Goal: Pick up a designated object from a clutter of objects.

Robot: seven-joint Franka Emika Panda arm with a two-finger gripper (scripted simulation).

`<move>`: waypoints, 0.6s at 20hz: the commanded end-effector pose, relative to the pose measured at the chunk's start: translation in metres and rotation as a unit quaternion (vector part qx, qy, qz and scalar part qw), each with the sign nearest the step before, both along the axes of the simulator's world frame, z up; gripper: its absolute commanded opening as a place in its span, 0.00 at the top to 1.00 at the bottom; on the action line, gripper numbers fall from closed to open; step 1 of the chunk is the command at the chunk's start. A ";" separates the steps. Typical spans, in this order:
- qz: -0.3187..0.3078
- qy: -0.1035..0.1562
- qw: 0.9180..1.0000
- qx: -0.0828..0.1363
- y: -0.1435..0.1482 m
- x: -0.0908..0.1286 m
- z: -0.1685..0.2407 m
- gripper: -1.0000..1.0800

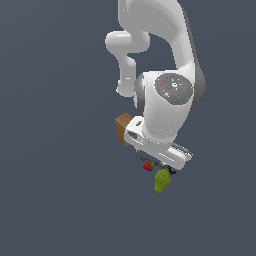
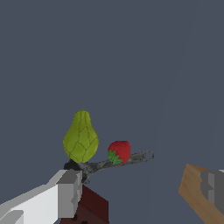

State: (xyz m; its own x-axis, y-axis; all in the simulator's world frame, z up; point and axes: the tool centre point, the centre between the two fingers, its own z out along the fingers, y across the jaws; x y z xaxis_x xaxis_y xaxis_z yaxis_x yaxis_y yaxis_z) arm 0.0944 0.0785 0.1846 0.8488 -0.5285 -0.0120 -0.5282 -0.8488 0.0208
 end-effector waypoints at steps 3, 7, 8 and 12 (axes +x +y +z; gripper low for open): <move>-0.048 -0.004 0.999 0.001 0.018 0.013 -0.025 0.04; -0.089 -0.006 0.996 0.002 0.033 0.022 -0.048 0.04; -0.098 -0.007 0.995 0.002 0.036 0.024 -0.053 0.04; -0.128 -0.009 0.992 0.003 0.048 0.030 -0.071 0.04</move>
State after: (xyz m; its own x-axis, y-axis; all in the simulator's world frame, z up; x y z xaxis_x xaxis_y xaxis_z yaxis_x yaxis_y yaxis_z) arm 0.1220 0.1222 0.1203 0.7048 -0.7094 -0.0026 -0.7094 -0.7048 0.0076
